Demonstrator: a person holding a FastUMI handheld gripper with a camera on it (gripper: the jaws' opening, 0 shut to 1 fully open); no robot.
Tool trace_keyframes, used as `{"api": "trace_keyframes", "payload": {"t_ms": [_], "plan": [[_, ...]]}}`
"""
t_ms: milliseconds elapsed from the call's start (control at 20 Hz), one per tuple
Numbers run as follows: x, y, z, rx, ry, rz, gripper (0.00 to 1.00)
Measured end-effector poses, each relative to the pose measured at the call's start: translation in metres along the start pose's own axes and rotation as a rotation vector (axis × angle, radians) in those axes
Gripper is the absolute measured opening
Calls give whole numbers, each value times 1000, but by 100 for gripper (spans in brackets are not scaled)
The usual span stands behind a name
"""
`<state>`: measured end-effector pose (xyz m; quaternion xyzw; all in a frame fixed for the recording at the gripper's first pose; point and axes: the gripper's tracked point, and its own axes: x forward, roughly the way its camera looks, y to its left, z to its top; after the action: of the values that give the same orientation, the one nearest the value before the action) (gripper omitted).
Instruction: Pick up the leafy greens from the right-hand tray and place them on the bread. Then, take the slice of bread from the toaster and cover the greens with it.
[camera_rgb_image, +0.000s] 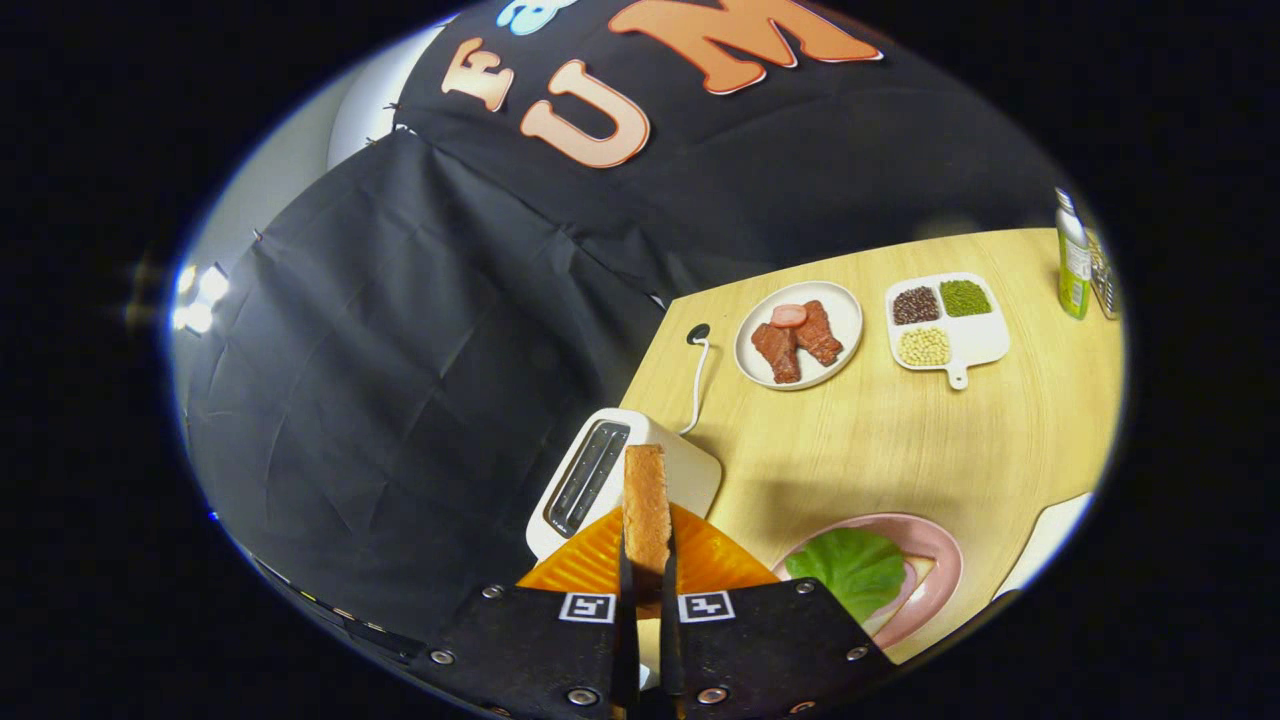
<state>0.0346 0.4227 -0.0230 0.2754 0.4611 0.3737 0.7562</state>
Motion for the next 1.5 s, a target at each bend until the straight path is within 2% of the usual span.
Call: {"api": "trace_keyframes", "payload": {"t_ms": [350,1000,1500], "plan": [[-8,-13,-5,28,-12,-18,8],[-8,-30,-27,117,49,-25,8],[4,-58,-66,193,133,-14,9]]}}
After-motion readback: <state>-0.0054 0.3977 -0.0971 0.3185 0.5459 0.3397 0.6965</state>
